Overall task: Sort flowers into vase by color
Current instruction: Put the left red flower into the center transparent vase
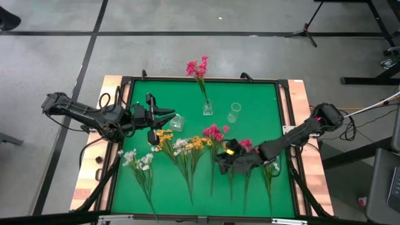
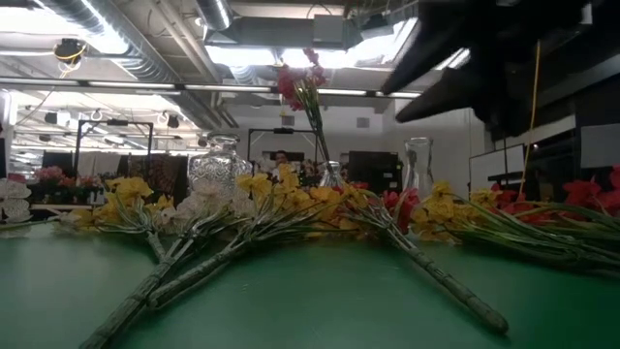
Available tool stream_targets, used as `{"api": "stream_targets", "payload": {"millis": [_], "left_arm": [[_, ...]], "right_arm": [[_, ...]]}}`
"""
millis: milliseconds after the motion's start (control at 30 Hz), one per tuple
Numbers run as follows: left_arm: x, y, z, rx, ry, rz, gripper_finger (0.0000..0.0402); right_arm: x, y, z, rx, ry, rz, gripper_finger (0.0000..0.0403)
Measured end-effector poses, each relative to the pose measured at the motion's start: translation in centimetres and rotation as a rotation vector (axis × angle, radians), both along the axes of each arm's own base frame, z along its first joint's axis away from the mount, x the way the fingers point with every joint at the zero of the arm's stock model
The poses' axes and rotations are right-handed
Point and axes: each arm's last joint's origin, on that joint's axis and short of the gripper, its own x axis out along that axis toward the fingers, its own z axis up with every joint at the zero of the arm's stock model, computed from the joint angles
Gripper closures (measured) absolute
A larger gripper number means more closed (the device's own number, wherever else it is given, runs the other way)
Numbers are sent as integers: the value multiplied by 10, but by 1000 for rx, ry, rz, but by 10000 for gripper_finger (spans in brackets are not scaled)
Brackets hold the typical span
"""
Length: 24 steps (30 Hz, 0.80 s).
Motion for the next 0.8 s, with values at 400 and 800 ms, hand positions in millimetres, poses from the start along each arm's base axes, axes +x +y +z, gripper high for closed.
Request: {"api": "stream_targets", "payload": {"millis": [400, 800], "left_arm": [[0, 0, -1, 0, 8, 0, 337], [0, 0, -1, -22, 5, -6, 337]], "right_arm": [[21, 14, 22, -67, 339, -114, 272], [30, 25, 30, 64, 327, 55, 272]]}}
